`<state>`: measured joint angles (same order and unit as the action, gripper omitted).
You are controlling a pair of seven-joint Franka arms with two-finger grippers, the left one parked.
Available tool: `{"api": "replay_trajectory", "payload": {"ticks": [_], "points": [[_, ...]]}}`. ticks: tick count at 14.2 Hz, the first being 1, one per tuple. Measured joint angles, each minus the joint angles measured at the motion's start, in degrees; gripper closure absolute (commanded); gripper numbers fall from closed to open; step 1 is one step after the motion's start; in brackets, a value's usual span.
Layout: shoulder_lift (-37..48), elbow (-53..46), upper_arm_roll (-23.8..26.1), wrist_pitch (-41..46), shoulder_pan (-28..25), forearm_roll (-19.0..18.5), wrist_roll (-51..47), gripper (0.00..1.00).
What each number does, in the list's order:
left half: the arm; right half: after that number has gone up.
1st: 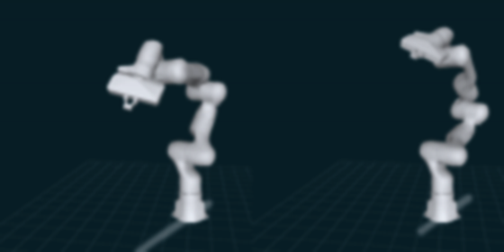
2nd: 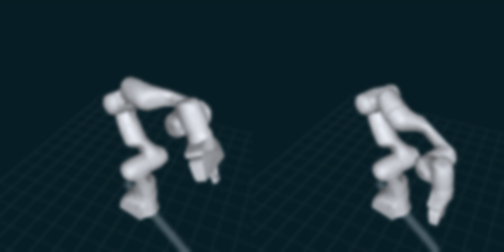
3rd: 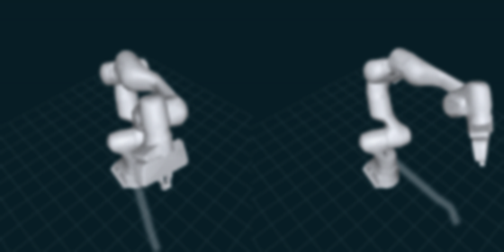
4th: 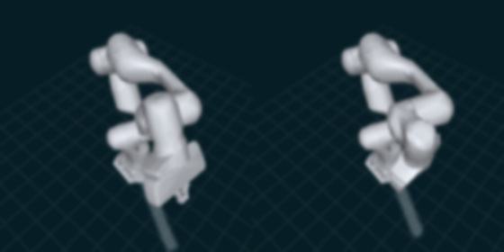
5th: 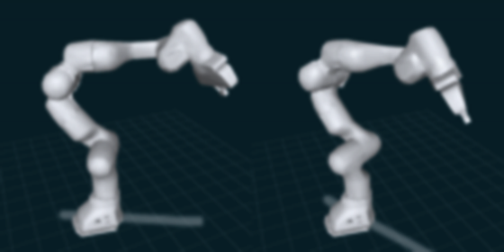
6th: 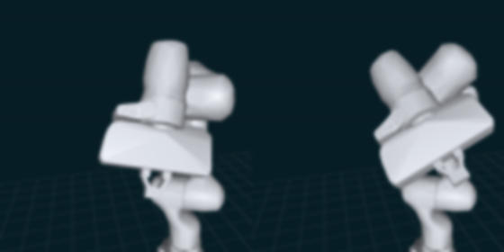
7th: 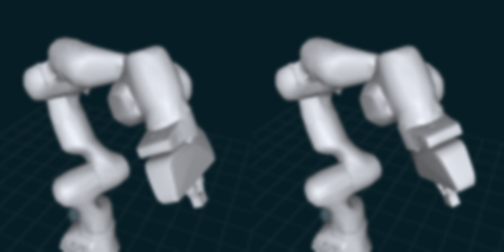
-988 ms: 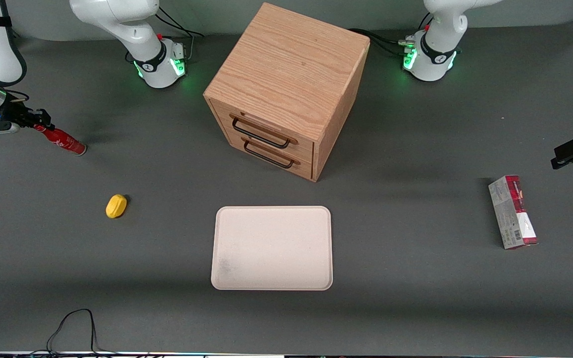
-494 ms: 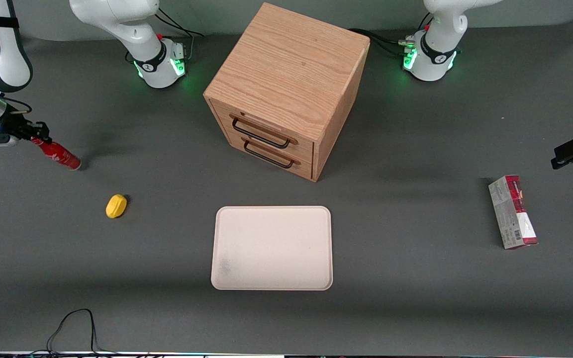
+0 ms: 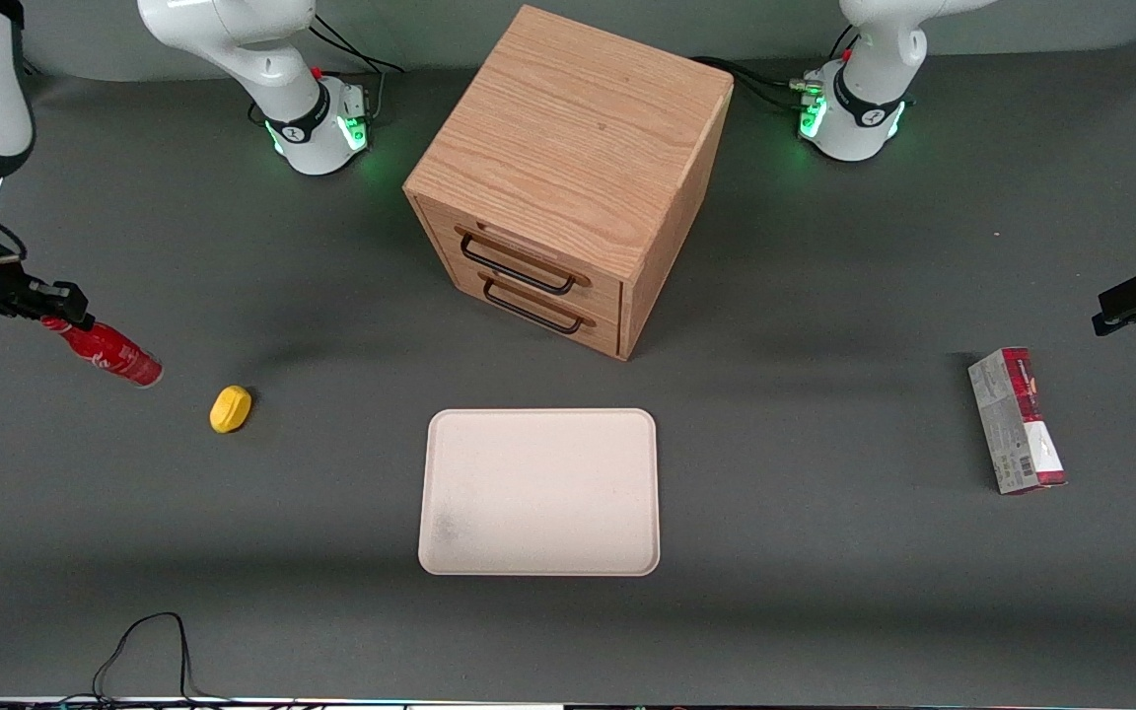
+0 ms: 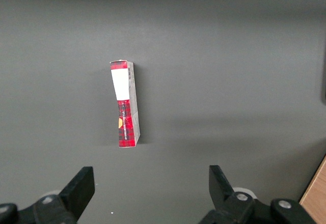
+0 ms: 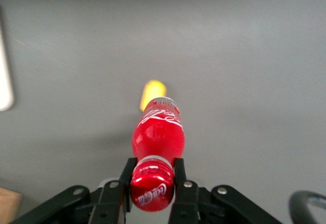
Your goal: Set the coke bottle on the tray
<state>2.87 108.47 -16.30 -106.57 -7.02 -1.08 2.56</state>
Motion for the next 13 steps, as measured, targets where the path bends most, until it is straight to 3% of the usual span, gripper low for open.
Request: {"api": "replay_trajectory", "payload": {"ticks": [6, 11, 13], "points": [[-13.56, -23.41, 12.9, 9.92, 0.2, 1.59, -14.51, 1.0], [-30.39, -38.49, 25.51, 6.99, 0.01, 1.29, -28.56, 1.0], [-37.2, -41.48, 29.29, 2.17, -0.25, -2.19, -31.49, 1.0]]}}
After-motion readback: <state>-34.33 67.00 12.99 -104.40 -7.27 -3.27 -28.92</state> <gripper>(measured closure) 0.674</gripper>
